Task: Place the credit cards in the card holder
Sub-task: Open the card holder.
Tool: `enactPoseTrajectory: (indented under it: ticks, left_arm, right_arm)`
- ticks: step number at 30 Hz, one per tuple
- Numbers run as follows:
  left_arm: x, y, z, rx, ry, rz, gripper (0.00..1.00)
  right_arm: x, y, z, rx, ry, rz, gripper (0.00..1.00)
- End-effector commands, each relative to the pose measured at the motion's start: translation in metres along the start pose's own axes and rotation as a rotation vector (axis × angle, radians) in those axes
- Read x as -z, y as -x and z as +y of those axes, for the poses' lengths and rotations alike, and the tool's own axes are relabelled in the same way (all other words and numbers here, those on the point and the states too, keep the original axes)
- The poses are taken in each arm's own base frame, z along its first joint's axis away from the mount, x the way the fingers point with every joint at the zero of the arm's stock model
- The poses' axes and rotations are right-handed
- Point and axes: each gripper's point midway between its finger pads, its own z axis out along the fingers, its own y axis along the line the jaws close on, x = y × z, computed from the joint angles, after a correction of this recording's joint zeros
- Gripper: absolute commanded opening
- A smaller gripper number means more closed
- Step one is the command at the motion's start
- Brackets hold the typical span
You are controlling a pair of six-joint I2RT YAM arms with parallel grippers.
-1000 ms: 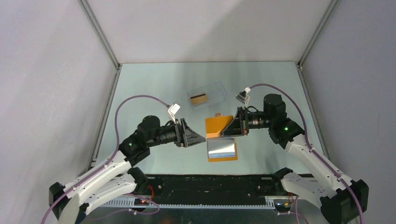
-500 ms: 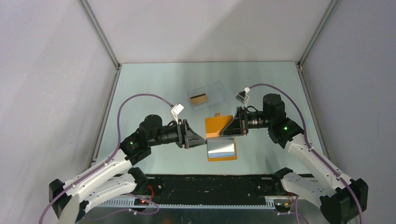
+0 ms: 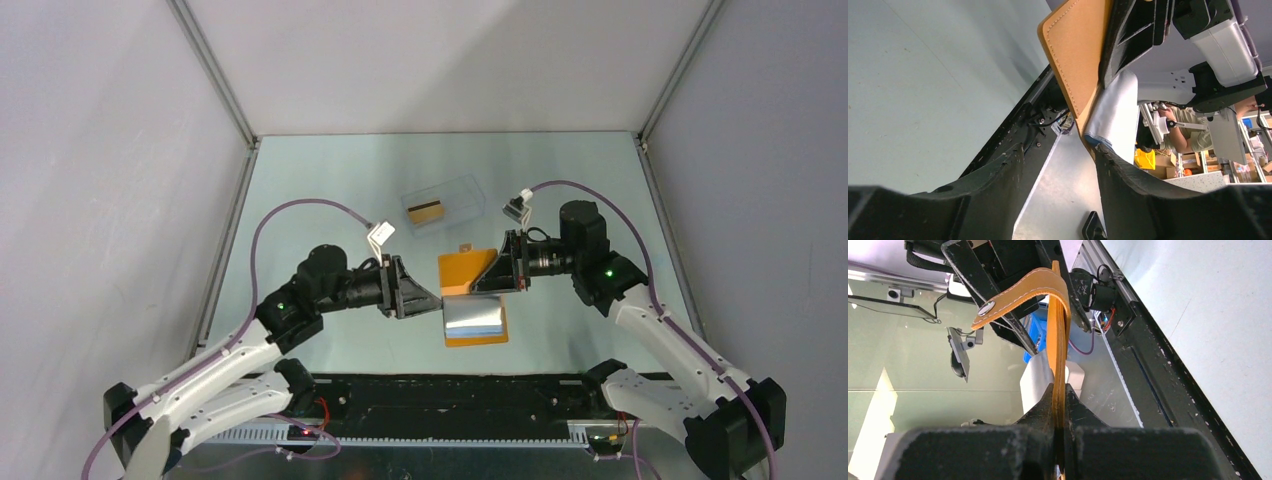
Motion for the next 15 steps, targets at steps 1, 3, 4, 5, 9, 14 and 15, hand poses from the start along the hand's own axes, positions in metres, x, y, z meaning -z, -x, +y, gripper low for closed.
enactPoseTrajectory:
  ticks: [1,3,4,5,9,14,15]
  left_arm:
    - [0.005,0.019,-0.035,-0.069,-0.098,-0.044,0.59]
    - [0.005,0.019,-0.038,-0.071,-0.104,-0.04,0.57]
    - [0.005,0.019,-0.038,-0.072,-0.106,-0.038,0.57]
    - [0.004,0.019,-0.039,-0.072,-0.108,-0.034,0.57]
    - [0.005,0.019,-0.038,-0.072,-0.105,-0.035,0.58]
    - [0.006,0.016,-0.034,-0.068,-0.094,-0.038,0.67]
    - [0.007,0.015,-0.033,-0.067,-0.093,-0.037,0.68]
  right_arm:
    - [-0.001,0.004,0.009,0.056,0.013,-0.003,0.0]
    - [-0.001,0.003,0.007,0.053,0.007,-0.001,0.0]
    - [-0.002,0.003,0.006,0.054,0.005,0.002,0.0]
    - [-0.002,0.002,0.006,0.054,0.002,0.003,0.0]
    - [-0.003,0.001,0.003,0.058,-0.007,0.008,0.0]
    - [-0.003,-0.001,-0.001,0.06,-0.018,0.012,0.0]
    - [-0.003,-0.001,-0.001,0.06,-0.019,0.013,0.0]
